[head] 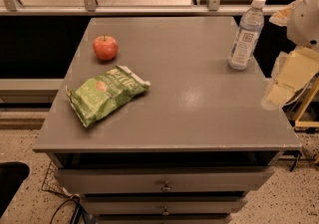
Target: Move blue plastic bottle near green jalapeno chip bag
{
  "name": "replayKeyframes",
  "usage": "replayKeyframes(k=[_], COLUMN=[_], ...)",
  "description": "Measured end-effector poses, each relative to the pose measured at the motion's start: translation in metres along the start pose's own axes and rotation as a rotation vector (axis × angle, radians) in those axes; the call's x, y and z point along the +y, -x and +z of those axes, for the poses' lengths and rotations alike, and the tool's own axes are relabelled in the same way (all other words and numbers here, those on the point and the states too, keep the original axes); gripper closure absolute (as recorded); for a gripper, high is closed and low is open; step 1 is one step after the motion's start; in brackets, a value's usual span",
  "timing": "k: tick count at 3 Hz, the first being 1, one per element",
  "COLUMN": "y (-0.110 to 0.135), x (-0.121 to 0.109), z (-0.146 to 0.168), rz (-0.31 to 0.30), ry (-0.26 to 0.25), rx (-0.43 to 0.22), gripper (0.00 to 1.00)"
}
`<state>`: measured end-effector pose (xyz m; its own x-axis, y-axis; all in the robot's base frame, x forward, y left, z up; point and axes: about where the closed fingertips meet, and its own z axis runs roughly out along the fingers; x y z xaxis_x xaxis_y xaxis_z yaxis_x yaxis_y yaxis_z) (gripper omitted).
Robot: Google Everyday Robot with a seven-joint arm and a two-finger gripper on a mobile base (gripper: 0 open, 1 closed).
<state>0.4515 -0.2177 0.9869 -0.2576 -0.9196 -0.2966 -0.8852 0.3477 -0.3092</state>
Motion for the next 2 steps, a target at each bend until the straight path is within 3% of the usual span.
replayKeyframes(k=[2], y=[-0.039], x=[-0.040], z=[0.030], rz=[0.532], ry=[-0.123], rx=[-0.348], gripper=[0.00])
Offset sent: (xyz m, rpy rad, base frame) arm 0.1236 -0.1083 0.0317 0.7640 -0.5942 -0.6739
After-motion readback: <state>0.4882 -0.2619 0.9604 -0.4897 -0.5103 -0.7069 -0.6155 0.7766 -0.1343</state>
